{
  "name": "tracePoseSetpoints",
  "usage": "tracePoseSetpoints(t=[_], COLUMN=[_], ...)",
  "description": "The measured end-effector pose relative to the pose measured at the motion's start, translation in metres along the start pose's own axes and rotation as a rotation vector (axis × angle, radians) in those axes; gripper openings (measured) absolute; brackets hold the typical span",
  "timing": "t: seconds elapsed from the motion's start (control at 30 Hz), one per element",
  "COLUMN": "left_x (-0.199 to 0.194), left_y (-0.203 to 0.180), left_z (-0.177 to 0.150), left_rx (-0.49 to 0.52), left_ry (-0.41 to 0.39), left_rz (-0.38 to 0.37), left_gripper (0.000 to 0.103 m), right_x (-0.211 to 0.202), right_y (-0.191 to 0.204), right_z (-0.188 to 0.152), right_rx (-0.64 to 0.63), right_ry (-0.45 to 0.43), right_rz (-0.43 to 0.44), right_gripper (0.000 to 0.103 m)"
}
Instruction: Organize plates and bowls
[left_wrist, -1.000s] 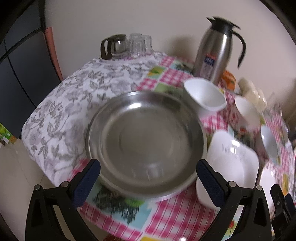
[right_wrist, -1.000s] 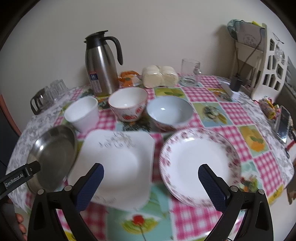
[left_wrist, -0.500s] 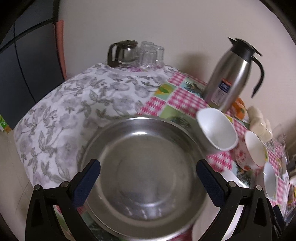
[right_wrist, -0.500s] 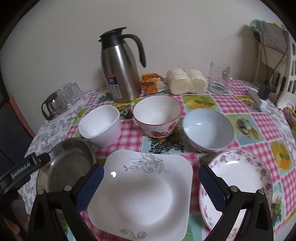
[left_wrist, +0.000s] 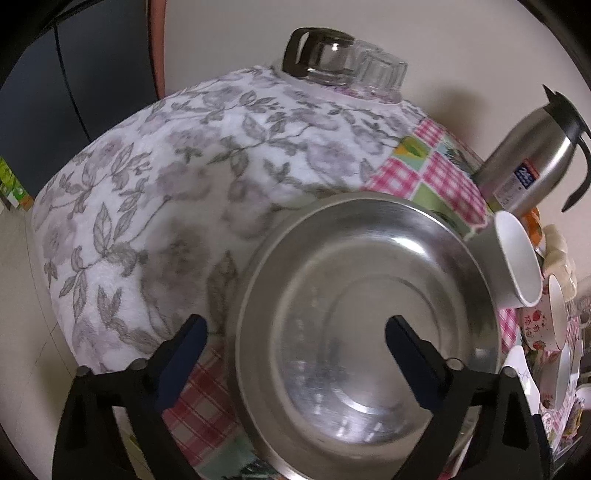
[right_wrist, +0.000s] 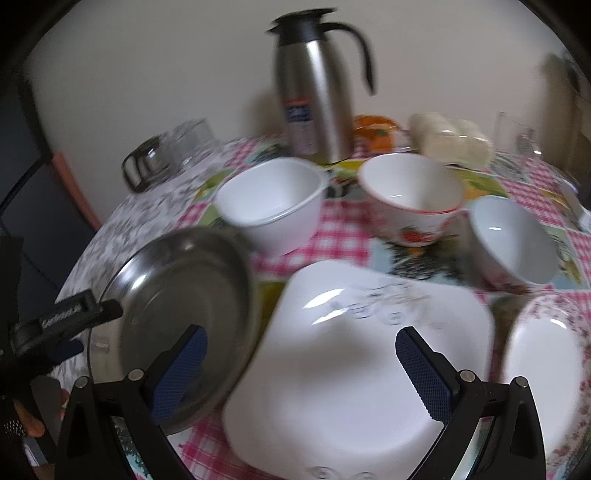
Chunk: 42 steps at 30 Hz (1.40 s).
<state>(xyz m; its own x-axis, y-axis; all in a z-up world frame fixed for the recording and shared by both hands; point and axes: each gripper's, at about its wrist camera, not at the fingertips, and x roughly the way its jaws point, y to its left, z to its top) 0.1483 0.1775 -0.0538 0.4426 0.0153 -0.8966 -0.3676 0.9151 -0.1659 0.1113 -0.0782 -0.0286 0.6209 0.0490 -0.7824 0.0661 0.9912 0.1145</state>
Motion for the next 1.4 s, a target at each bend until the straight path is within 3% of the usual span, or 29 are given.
tracePoseSetpoints(t=[0.07,0.13,0.2,0.33,0.43,0.5,0.67,0.77,1.0,1.27,1.4], left_x=[0.007,0.012,0.019,0.023,0.023,0.023,0.019,0.018,0.019,0.021,0.021], left_y=[0.007,0.012,0.018,0.028,0.03,0.034,0.043,0.047,0.054,0.051,0.047], left_z=[0.0,0.0,0.0,0.002,0.003,0.002,0.003,0.004,0.005,0.006,0.006], left_rx=[-0.015,-0.025,-0.042,-0.078,-0.071,-0.075,-0.094,-0.109,-0.132,-0.115,-0.098], left_ry=[0.012,0.027,0.052,0.055,0.047,0.042,0.04,0.042,0.036,0.02,0.004], left_rz=[-0.001,0.0,-0.018,-0.024,-0.015,-0.014,0.03,0.033,0.046,0.066,0.089], left_gripper=[0.094,0.083,0.059,0.047,0.029,0.028,0.026,0.026,0.029,0.033,0.031], right_x=[0.007,0.01,0.012,0.016,0.018,0.019,0.021,0.022,0.031,0.049,0.056], right_y=[0.01,0.015,0.02,0.026,0.028,0.031,0.038,0.043,0.057,0.059,0.062], right_z=[-0.003,-0.004,-0.005,-0.006,-0.005,-0.005,-0.005,-0.005,-0.012,-0.016,-0.015], right_rx=[-0.014,-0.017,-0.02,-0.018,-0.022,-0.022,-0.036,-0.05,-0.086,-0.103,-0.14], right_ry=[0.012,0.019,0.027,0.026,0.027,0.022,0.022,0.026,0.061,0.119,0.14], right_rz=[0.026,0.042,0.043,0.049,0.052,0.054,0.078,0.098,0.123,0.113,0.097], right_gripper=[0.103,0.103,0.103,0.1,0.092,0.088,0.062,0.052,0.045,0.026,0.023])
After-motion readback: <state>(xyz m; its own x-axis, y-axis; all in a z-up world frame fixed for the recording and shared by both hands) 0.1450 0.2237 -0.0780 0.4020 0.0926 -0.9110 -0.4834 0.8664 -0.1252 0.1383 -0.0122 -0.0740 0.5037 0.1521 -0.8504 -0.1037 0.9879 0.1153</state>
